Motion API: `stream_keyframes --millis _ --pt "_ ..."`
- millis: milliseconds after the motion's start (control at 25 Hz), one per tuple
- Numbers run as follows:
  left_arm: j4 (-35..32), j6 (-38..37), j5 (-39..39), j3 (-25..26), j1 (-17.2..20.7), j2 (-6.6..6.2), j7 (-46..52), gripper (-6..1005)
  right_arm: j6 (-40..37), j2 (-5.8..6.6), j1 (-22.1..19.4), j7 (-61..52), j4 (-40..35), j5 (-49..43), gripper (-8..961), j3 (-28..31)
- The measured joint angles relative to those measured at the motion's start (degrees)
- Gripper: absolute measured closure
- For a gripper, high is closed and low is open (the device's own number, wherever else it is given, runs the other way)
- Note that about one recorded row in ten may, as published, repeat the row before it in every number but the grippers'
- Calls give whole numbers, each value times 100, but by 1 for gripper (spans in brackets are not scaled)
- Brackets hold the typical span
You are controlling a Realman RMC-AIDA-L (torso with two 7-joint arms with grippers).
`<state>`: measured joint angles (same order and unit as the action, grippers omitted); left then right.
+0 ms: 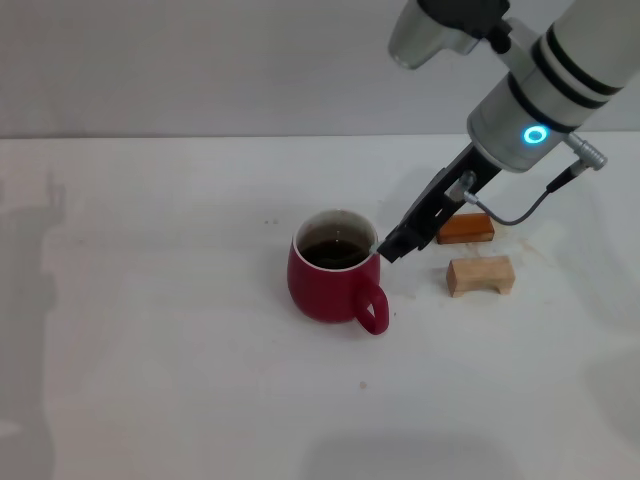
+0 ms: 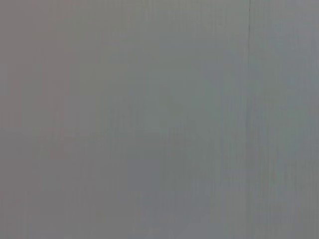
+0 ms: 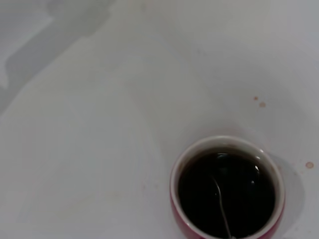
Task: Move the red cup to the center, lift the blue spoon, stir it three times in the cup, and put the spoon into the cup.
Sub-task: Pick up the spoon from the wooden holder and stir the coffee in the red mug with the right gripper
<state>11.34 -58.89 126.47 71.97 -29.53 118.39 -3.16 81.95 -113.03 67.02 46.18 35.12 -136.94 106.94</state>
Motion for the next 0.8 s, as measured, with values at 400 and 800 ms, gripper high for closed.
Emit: stream_keyframes --millis 400,800 --pt "1 -7 0 2 0 -6 -1 338 -186 -126 121 42 8 36 818 -34" --pt "3 -70 0 1 7 -18 -1 338 -694 -148 289 -197 -130 -492 818 -42"
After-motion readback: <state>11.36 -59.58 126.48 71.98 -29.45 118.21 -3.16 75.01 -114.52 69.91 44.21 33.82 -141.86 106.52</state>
